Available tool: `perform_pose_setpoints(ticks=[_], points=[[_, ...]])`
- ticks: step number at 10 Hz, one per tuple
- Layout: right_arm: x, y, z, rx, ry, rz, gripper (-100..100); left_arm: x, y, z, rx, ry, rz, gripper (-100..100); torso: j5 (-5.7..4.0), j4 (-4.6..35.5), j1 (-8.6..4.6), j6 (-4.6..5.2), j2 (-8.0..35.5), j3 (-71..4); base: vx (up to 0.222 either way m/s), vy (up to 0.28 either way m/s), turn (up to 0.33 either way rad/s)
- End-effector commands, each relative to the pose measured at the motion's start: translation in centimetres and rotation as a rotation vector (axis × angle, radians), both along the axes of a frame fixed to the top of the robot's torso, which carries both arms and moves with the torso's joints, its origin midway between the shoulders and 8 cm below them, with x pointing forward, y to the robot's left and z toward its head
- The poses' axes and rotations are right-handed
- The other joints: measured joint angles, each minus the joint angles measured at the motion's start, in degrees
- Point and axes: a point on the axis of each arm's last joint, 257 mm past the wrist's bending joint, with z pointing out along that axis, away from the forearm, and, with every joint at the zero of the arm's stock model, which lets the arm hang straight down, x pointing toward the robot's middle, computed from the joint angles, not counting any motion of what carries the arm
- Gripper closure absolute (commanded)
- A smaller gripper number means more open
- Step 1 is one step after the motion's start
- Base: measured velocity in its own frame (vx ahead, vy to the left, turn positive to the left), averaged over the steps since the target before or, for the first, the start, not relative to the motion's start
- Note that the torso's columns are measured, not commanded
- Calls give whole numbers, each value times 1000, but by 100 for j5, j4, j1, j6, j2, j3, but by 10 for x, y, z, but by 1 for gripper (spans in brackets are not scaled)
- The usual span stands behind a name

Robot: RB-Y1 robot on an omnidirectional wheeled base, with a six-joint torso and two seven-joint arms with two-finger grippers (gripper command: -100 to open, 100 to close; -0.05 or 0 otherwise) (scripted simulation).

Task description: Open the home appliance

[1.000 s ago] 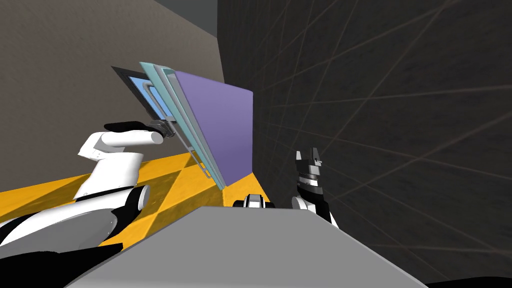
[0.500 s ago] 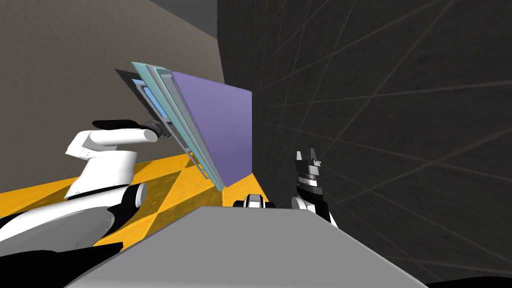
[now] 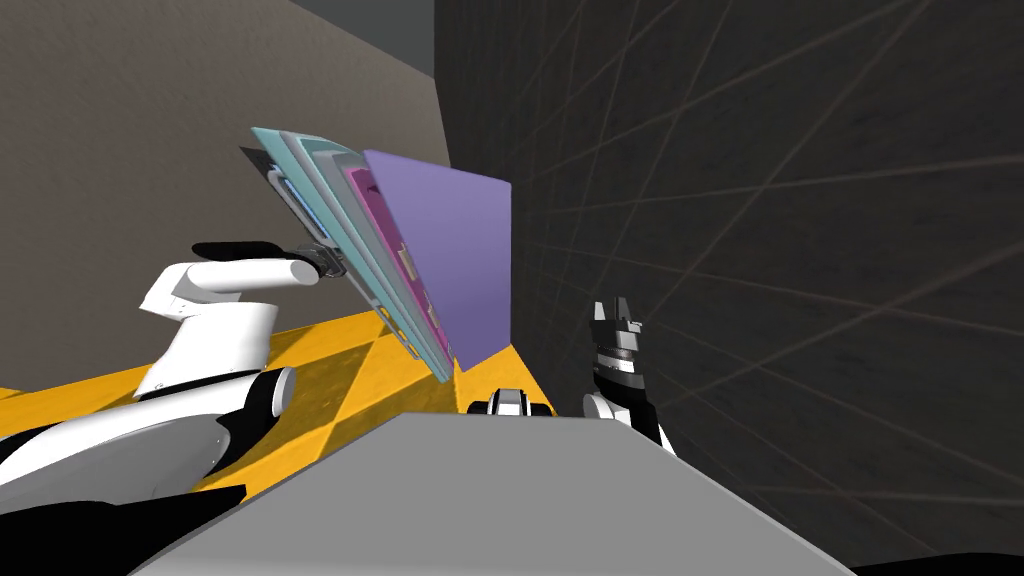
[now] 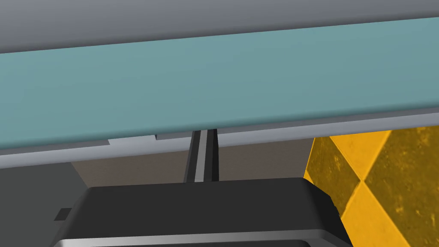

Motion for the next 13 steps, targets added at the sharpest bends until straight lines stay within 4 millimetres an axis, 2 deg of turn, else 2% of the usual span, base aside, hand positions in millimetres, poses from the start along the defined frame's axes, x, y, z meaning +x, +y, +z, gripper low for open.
perform_pose_setpoints(ticks=[1, 2, 4, 9, 12, 13], points=[[0, 0, 0, 0, 0, 0, 0, 11, -15, -1, -1, -3, -39, 100, -2, -8, -24, -4, -17, -10, -109, 305, -38], [0, 0, 0, 0, 0, 0, 0, 11, -15, -1, -1, -3, -39, 100, -6, -10, -19, 8, -21, -14, -141, 301, -63], [0, 0, 0, 0, 0, 0, 0, 22, -35, -2, -5, -4, -89, 100, -4, -13, -46, 4, -16, -9, -140, 318, -90], [0, 0, 0, 0, 0, 0, 0, 33, -55, -2, -8, -5, -140, 100, -5, -19, -44, 13, -28, -17, -106, 274, -56], [0, 0, 0, 0, 0, 0, 0, 43, -75, -3, -12, -6, -191, 100, 0, -16, -53, -10, -16, -7, -131, 244, -76], [0, 0, 0, 0, 0, 0, 0, 43, -75, -3, -12, -6, -191, 100, 1, -10, -37, -11, 2, 4, -109, 244, -62]])
